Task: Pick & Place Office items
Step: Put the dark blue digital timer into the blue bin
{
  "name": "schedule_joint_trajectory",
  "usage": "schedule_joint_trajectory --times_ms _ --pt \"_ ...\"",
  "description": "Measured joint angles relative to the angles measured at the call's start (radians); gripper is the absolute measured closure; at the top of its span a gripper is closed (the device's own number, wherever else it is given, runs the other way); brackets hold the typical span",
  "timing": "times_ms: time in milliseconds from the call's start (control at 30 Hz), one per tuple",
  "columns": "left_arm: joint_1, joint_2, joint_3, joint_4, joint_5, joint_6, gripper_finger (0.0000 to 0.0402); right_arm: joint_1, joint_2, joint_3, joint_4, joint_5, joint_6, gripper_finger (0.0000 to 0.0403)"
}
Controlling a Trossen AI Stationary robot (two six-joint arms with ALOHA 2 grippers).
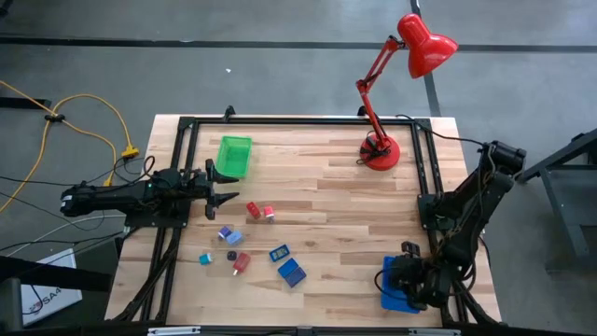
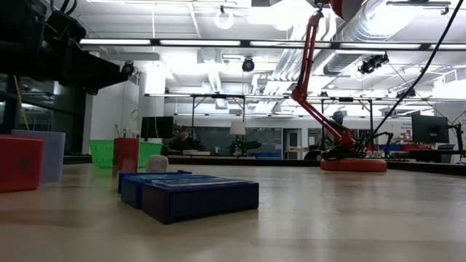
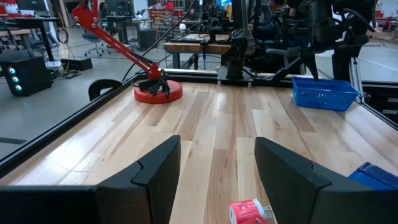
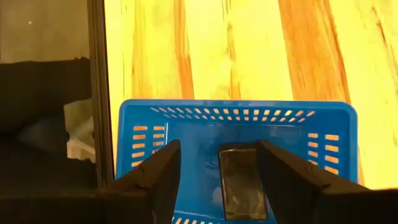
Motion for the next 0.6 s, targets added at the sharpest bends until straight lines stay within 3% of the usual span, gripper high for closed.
schedule_joint_trajectory --times_ms 400,600 --pt "0.0 0.0 0.0 0.0 0.0 0.0 0.0202 -0.101 0.0 0.0 0.092 0.048 -0.013 0.0209" --pt "0.0 0.0 0.0 0.0 0.0 0.0 0.0202 -0.205 0.0 0.0 0.173 0.069 -0.161 0.0209"
